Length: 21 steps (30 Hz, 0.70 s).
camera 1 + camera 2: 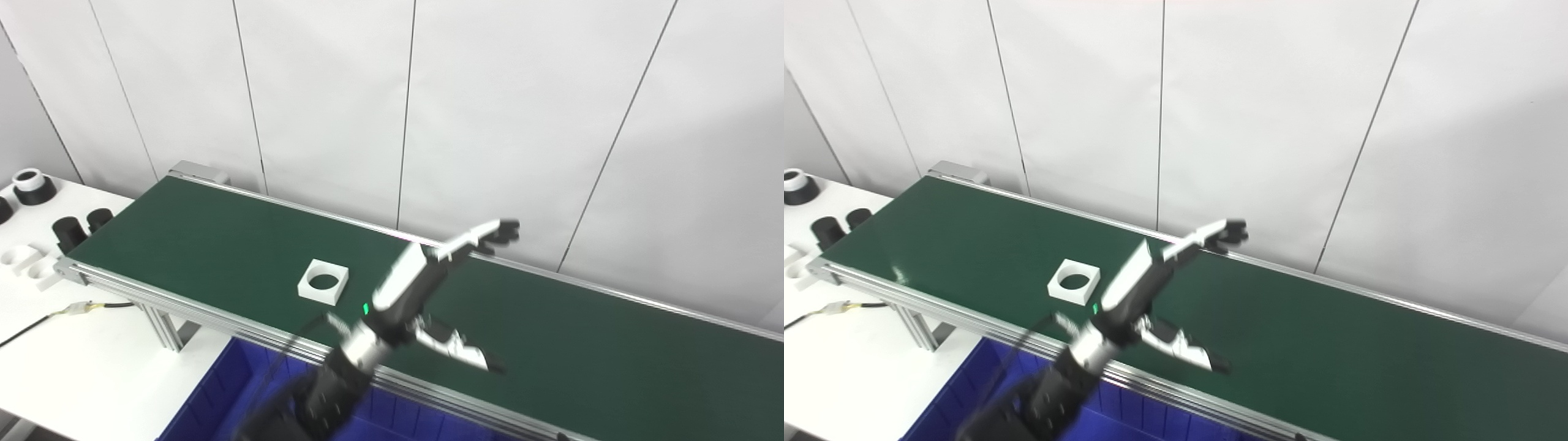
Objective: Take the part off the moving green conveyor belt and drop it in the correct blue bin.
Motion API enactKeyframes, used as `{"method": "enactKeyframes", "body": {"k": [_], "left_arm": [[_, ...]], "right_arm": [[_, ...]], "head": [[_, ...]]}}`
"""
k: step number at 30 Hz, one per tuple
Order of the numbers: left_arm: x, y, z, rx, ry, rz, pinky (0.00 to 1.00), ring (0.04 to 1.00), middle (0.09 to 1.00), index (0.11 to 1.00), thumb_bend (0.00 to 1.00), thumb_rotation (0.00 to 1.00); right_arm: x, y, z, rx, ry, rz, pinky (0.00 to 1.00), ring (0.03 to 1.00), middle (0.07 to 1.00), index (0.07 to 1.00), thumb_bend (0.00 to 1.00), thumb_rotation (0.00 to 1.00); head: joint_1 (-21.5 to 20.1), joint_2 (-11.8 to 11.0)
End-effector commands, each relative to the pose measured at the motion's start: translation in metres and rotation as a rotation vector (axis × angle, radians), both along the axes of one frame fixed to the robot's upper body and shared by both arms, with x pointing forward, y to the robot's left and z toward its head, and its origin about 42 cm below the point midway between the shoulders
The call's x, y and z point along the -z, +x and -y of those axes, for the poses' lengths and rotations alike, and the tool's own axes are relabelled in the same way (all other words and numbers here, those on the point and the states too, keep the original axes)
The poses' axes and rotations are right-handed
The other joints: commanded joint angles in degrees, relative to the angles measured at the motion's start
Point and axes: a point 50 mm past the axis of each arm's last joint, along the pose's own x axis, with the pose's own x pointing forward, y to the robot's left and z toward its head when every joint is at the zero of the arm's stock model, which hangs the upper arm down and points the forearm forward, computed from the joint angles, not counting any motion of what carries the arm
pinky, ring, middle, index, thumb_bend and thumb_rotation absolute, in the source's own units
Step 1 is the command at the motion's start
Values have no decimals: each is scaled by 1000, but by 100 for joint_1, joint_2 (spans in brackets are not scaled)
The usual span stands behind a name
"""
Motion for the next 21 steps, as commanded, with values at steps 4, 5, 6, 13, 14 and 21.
{"method": "enactKeyframes", "body": {"k": [4,5,6,13,14,21], "left_arm": [[-31,26,-13,9,221,51,628,772,857,935,1000,122],[-36,31,-17,5,286,48,625,770,857,936,1000,121],[-39,36,-20,1,331,46,616,752,843,930,1000,104],[-47,66,-46,-57,548,-9,609,755,822,897,1000,76],[-46,70,-50,-66,569,-17,597,749,819,898,1000,77],[-38,89,-72,-102,743,-34,631,754,820,903,1000,61]], "right_arm": [[-13,6,-8,-16,47,78,919,950,980,965,935,1000],[-13,6,-9,-15,48,80,917,949,979,965,933,1000],[-13,6,-10,-14,48,82,908,940,975,962,929,1000],[-14,6,-14,-15,59,81,908,938,972,959,920,1000],[-14,6,-15,-16,61,81,910,940,973,960,921,1000],[-14,4,-15,-16,64,79,914,942,975,957,916,1000]], "head": [[-52,0],[-61,3],[-68,3],[-130,-9],[-133,-7],[-163,-2]]}}
